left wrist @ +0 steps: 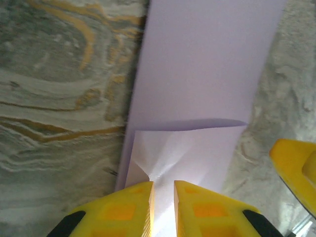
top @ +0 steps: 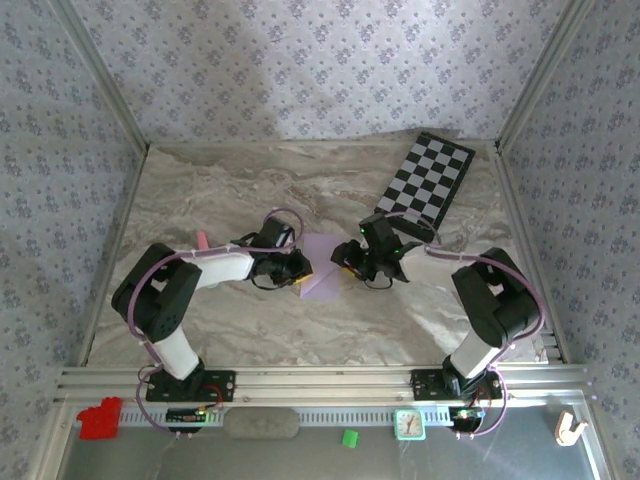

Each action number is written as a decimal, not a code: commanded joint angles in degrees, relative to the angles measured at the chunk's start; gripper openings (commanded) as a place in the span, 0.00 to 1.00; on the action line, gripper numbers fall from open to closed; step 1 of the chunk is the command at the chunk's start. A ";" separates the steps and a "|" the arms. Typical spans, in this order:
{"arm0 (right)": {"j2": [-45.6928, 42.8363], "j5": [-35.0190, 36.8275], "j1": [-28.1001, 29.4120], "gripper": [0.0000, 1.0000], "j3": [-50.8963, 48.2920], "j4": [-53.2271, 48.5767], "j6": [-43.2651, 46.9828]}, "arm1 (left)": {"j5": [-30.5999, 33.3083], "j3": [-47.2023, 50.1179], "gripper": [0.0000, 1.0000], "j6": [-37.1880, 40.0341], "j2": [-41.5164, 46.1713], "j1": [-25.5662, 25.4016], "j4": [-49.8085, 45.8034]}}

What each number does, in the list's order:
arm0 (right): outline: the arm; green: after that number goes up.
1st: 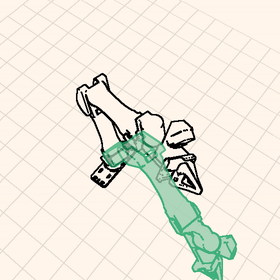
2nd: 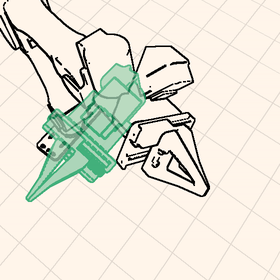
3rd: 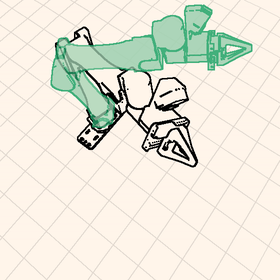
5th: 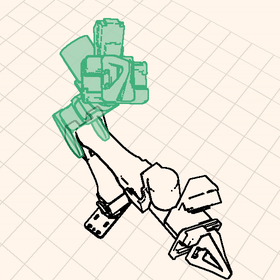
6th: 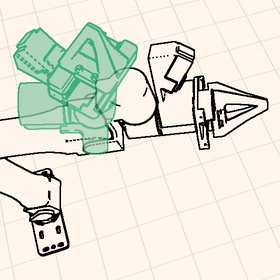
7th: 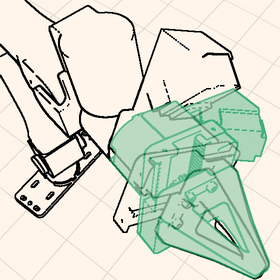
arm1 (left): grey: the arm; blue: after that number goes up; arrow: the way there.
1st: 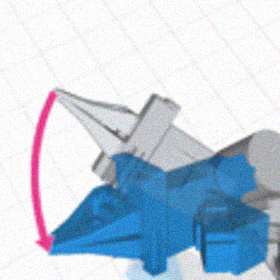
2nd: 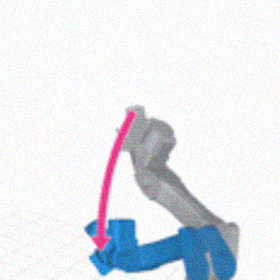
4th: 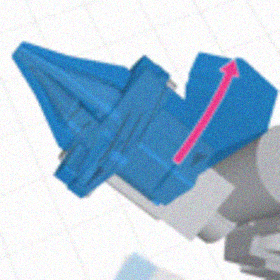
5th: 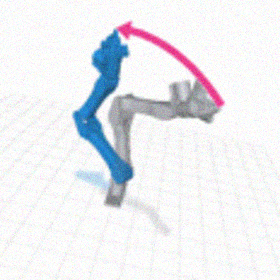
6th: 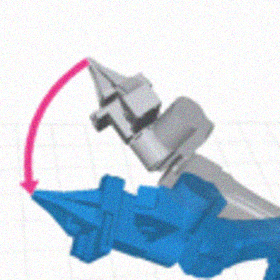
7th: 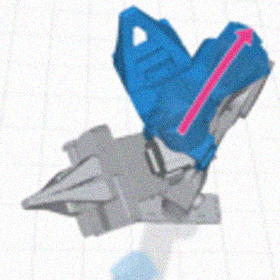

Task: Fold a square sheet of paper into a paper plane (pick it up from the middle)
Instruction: Pick up the paper from the center of the table.

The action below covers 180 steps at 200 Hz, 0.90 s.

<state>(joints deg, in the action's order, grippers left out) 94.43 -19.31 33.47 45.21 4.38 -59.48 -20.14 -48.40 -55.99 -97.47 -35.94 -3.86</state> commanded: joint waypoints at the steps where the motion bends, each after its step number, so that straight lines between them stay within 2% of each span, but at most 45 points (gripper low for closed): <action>1: 1.68 0.21 1.58 0.46 1.59 1.36 -4.22 | 2.24 -0.10 0.18 0.42 -0.28 0.71 0.86; 44: 4.36 1.63 3.66 0.45 3.57 -0.07 -5.89 | 2.92 2.60 0.18 -2.52 -0.96 0.86 0.96; 115: 7.04 1.93 5.30 0.43 5.42 0.64 -7.05 | 3.38 2.79 0.17 -2.64 -1.23 0.92 -0.25; 180: 7.30 -1.53 5.42 0.33 2.79 8.88 -8.30 | 3.57 3.07 0.16 -3.08 -0.80 0.89 -0.17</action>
<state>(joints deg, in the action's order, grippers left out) 101.06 -19.53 38.41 49.21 9.45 -66.74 -18.15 -46.65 -58.48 -97.67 -35.24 -2.22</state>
